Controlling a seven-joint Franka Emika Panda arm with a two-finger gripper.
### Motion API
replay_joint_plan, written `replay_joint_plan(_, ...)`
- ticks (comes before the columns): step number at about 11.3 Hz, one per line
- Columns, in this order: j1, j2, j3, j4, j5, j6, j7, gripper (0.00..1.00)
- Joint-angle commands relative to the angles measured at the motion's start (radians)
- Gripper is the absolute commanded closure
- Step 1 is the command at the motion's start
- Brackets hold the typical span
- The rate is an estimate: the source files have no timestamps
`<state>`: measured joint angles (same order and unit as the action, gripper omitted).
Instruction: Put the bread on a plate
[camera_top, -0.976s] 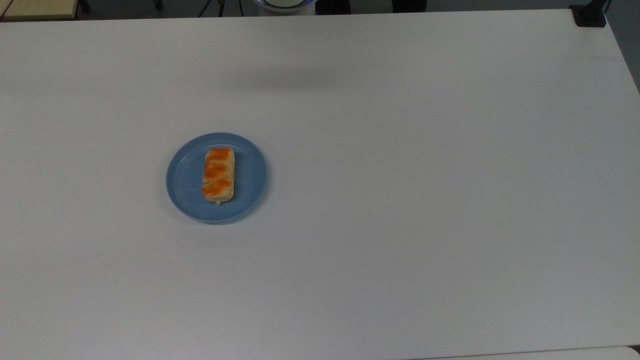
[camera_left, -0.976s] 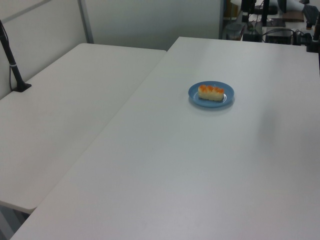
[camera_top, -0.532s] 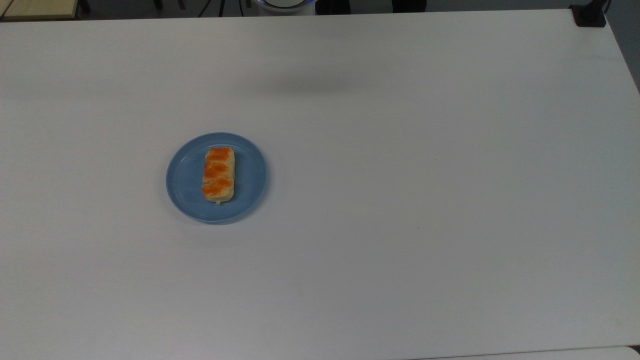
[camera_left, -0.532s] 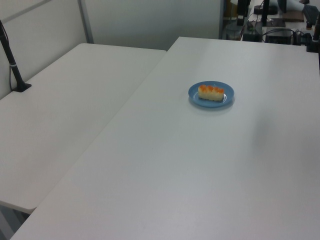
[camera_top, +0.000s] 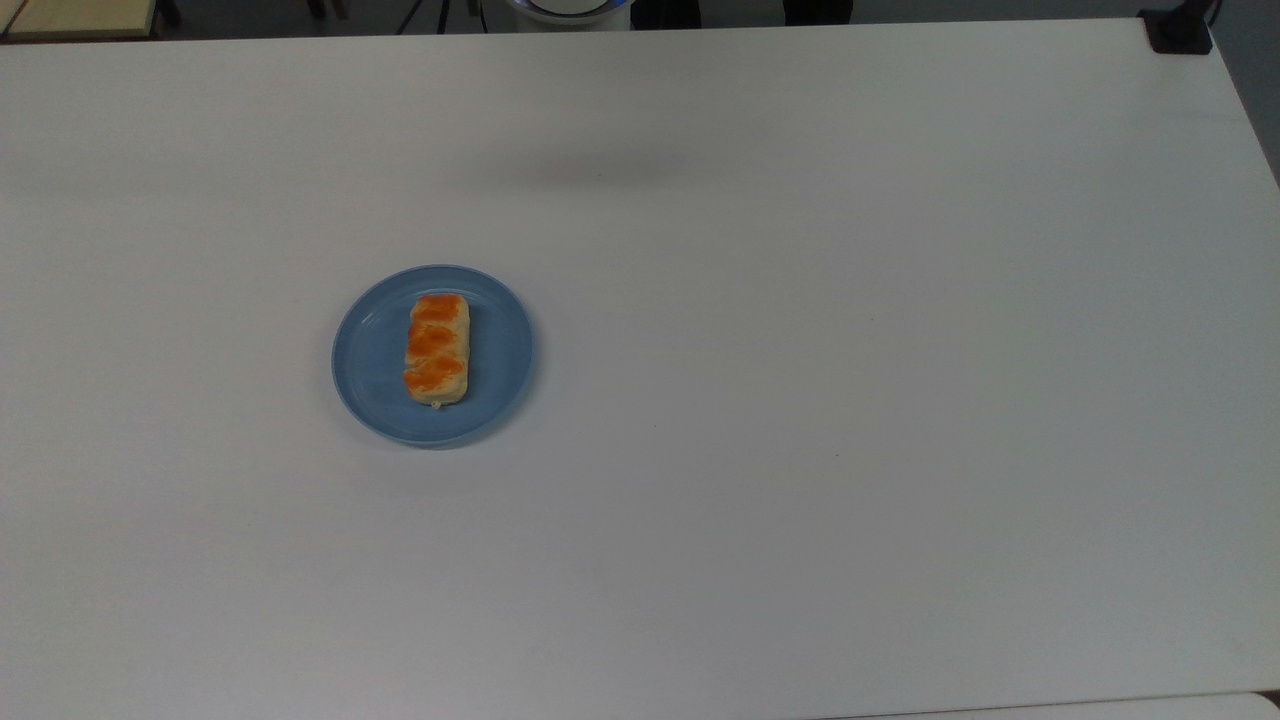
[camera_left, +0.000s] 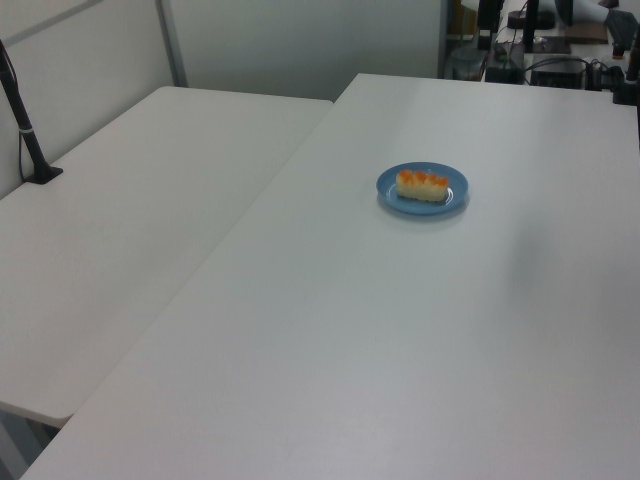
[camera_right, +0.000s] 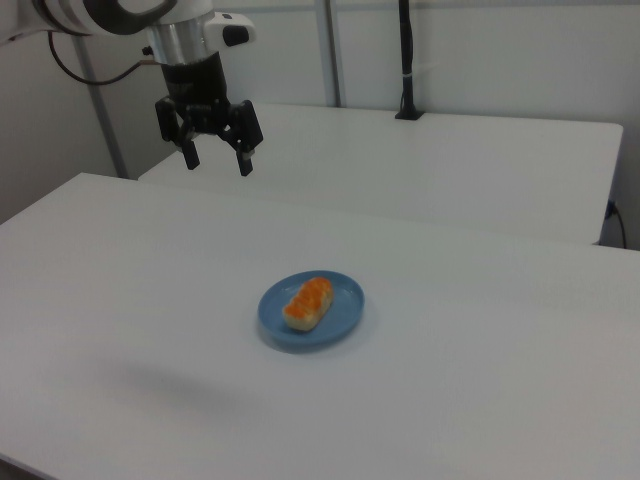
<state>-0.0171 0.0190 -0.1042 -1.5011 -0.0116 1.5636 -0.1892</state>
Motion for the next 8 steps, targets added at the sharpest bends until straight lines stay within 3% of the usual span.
replay_joint_plan(1,-0.015,-0.022,0.018,-0.031,0.002,0.020,0.005,0.00)
replay_joint_plan(8,-0.015,-0.019,0.014,-0.031,0.028,0.030,0.062,0.00)
